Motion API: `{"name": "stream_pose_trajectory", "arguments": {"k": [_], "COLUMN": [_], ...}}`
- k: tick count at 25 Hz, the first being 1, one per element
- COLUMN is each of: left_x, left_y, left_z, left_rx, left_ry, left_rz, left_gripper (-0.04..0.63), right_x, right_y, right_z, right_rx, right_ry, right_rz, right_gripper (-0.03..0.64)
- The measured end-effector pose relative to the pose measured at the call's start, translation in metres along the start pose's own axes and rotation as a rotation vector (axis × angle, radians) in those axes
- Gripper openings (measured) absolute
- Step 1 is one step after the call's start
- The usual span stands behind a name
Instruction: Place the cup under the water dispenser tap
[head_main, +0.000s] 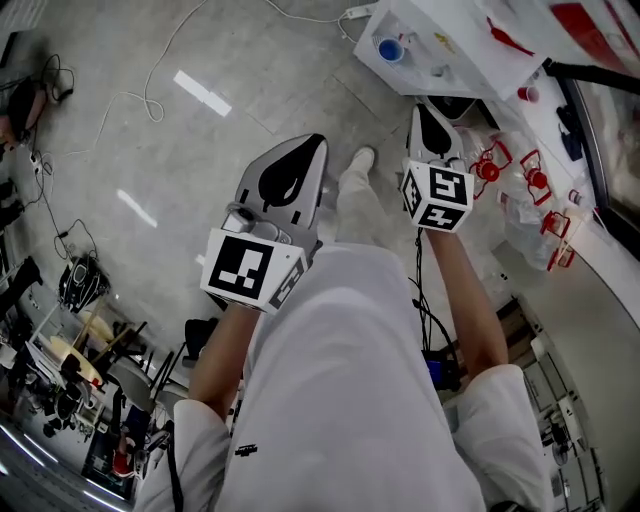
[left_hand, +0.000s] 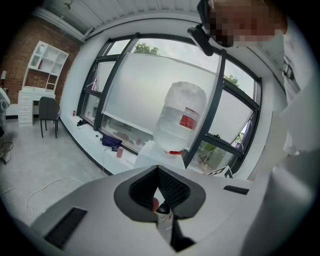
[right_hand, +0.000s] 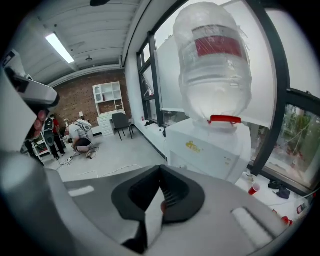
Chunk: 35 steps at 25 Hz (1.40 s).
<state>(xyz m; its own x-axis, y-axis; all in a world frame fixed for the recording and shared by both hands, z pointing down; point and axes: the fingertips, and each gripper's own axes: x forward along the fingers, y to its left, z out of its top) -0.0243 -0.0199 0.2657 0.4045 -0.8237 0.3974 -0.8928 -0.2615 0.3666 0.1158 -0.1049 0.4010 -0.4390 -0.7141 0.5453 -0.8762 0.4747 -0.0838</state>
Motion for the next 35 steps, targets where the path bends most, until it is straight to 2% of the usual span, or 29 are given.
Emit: {"name": "stream_pose_trajectory", "arguments": {"k": [4, 11, 17, 27, 35], "left_x": [-0.008, -0.021, -0.031, -0.037, -0.037], "left_y": [-0.004, -0.016, -0.016, -0.021, -0.032], "left_z": [0.009, 0.028, 0.035, 0.056, 0.075], "left_rx": [0.005, 0.037, 0.048, 0.062, 0.091], "left_ry": [-0.013, -0.050, -0.073, -0.119, -0.138], "left_rz": [-0.003, -0.012, -0.007, -0.027, -0.087], "left_gripper": [0.006, 0.007, 0.007, 0.006, 0.006], "right_x": [-0.021, -0.064, -0.098, -0.145, -0.174], "right_y": [0.011, 0.016, 0.020, 0.015, 0.012], "right_z": [0.022, 0.060, 0.085, 0.121, 0.153], "right_rx": [-0.039, -0.008, -0.034, -0.080, -0.155], "right_ry": [-0.028, -0.087, -0.114, -0.162, -0.215], "right_rz": [0.033, 0.074, 0.109, 0.103, 0.102], "right_gripper": [0.011, 0.011, 0.011, 0.011, 0.011]}}
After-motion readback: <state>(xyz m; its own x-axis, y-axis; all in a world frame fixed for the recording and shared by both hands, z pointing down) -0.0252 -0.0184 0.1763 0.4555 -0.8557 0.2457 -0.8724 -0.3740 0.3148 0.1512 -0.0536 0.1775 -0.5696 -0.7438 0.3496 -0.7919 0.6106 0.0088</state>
